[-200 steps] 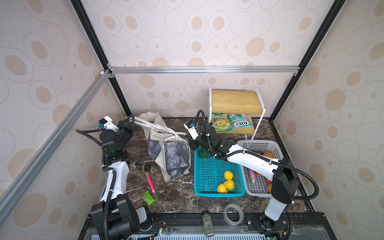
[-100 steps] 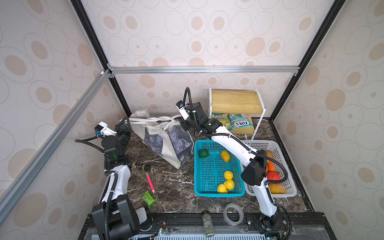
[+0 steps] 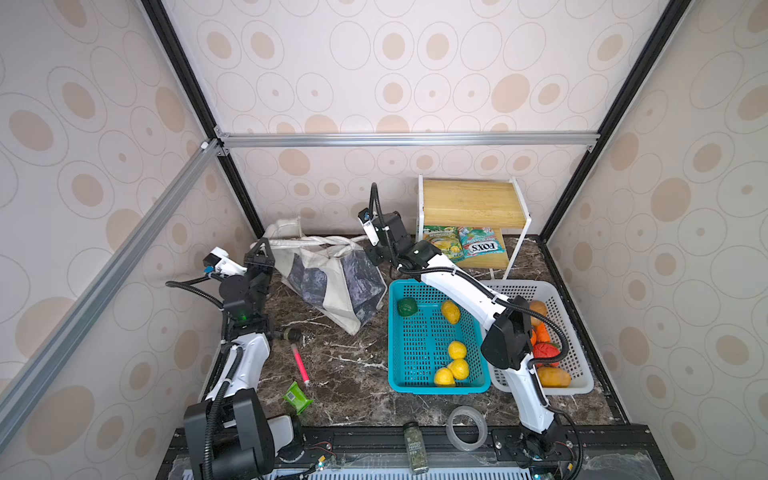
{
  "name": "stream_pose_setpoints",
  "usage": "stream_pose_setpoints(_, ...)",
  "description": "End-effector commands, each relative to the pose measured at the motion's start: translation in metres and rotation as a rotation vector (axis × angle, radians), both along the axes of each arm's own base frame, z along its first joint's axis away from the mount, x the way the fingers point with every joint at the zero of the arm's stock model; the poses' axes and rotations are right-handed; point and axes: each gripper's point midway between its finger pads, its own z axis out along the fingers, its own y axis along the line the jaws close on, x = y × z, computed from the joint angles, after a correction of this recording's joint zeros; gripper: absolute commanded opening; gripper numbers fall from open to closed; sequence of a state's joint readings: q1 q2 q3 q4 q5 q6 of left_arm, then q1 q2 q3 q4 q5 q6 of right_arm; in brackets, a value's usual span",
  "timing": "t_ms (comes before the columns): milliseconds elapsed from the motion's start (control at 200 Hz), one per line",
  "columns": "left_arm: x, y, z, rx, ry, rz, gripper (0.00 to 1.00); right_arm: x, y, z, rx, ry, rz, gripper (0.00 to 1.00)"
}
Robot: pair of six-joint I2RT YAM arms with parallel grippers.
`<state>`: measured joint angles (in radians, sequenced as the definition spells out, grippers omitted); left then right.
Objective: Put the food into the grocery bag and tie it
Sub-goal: 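Release the knotted handles and raise both grippers away from the tote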
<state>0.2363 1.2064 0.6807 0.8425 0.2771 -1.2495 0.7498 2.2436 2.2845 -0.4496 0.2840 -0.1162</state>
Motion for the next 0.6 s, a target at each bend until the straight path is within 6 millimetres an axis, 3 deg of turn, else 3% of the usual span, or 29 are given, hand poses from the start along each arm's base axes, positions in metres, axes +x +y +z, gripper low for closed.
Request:
stream_pose_setpoints(0,-0.01,0.005,0.032,0.045,-0.149,0.096,0.0,0.042,-0.061,0.009,-0.069,-0.034,-0.219,0.0)
stream_pose_setpoints(120,-0.014,0.008,0.016,-0.02,-0.159,0.101,0.0,0.047,-0.06,0.01,-0.084,-0.05,-0.206,0.0)
stream_pose_setpoints(250,-0.012,0.001,0.022,0.03,-0.163,0.072,0.0,0.042,-0.054,0.005,-0.053,-0.022,-0.161,0.0)
stream_pose_setpoints(415,-0.02,0.013,0.025,0.077,-0.145,0.146,0.02,0.023,-0.018,-0.002,0.023,0.026,0.007,0.02)
stream_pose_setpoints(515,-0.022,0.01,0.028,0.097,-0.15,0.131,0.08,0.017,-0.01,-0.004,-0.003,0.028,0.016,0.13)
stream_pose_setpoints(595,-0.02,0.004,0.033,0.123,-0.146,0.101,0.14,0.015,-0.011,0.001,0.02,0.03,0.007,0.35)
